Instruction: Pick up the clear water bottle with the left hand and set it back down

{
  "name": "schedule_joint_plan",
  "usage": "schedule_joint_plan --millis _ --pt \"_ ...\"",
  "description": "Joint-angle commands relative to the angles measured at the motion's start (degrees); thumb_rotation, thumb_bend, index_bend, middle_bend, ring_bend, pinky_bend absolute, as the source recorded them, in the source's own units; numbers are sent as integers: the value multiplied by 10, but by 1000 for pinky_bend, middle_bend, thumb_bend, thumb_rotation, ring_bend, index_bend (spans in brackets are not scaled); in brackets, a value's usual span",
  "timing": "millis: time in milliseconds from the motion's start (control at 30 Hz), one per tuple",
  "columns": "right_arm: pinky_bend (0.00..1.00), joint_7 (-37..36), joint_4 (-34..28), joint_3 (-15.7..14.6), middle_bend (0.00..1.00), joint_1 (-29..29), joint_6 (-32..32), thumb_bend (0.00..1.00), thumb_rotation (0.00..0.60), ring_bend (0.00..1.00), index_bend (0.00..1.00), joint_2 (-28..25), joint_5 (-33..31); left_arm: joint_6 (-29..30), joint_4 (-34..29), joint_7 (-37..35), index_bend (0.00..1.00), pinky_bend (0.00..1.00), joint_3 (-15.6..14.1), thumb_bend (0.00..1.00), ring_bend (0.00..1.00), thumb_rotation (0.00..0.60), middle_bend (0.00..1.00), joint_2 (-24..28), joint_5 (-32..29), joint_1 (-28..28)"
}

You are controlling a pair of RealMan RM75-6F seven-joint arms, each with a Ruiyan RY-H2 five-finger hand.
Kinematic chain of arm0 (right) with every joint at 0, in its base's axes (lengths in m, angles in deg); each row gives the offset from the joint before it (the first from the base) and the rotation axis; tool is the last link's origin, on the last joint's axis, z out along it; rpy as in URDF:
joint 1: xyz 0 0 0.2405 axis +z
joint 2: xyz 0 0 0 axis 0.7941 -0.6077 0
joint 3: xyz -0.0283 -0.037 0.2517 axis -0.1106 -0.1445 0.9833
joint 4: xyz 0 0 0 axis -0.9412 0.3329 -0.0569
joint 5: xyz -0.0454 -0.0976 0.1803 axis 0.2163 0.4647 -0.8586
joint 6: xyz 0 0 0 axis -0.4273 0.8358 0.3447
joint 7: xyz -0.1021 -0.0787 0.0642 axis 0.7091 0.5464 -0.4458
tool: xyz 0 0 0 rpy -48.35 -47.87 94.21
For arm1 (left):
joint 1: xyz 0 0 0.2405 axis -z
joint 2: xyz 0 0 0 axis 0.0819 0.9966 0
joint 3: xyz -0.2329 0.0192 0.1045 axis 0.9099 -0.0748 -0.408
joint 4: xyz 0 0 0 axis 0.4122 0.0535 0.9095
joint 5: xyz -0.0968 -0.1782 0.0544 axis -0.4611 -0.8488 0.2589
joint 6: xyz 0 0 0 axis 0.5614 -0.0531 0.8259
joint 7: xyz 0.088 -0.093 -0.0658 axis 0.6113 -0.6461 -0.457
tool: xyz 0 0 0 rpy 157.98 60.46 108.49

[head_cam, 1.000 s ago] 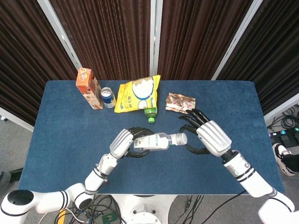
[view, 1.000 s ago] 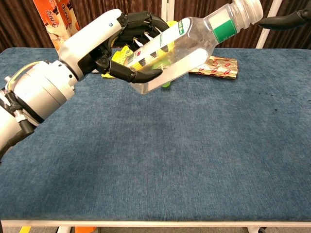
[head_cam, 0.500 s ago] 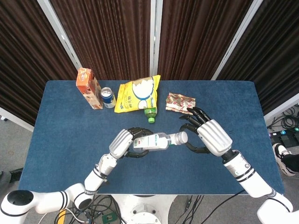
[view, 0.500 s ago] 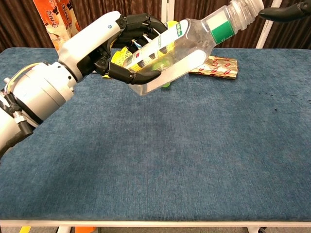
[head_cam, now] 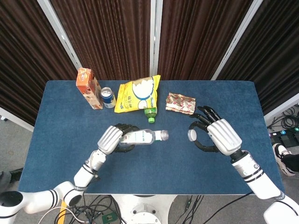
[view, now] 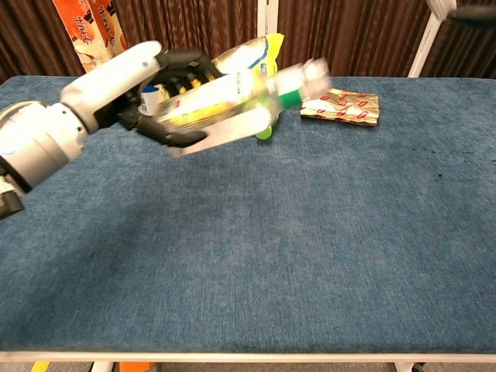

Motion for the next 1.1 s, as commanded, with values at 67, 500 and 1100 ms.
schedule_joint_plan --millis 67,500,1100 --pt "0 -1 17 -17 182 5 -33 303 600 0 499 12 -4 -71 -28 134 433 353 -12 471 363 600 461 59 -78 -20" --pt "0 60 94 -43 164 32 -97 304 600 0 471 119 -16 -80 -90 201 91 224 -11 313 80 600 175 98 -143 -55" --pt "0 190 267 -60 121 65 -161 305 600 0 257 283 -98 28 -116 128 83 215 -2 297 78 600 168 185 -128 -144"
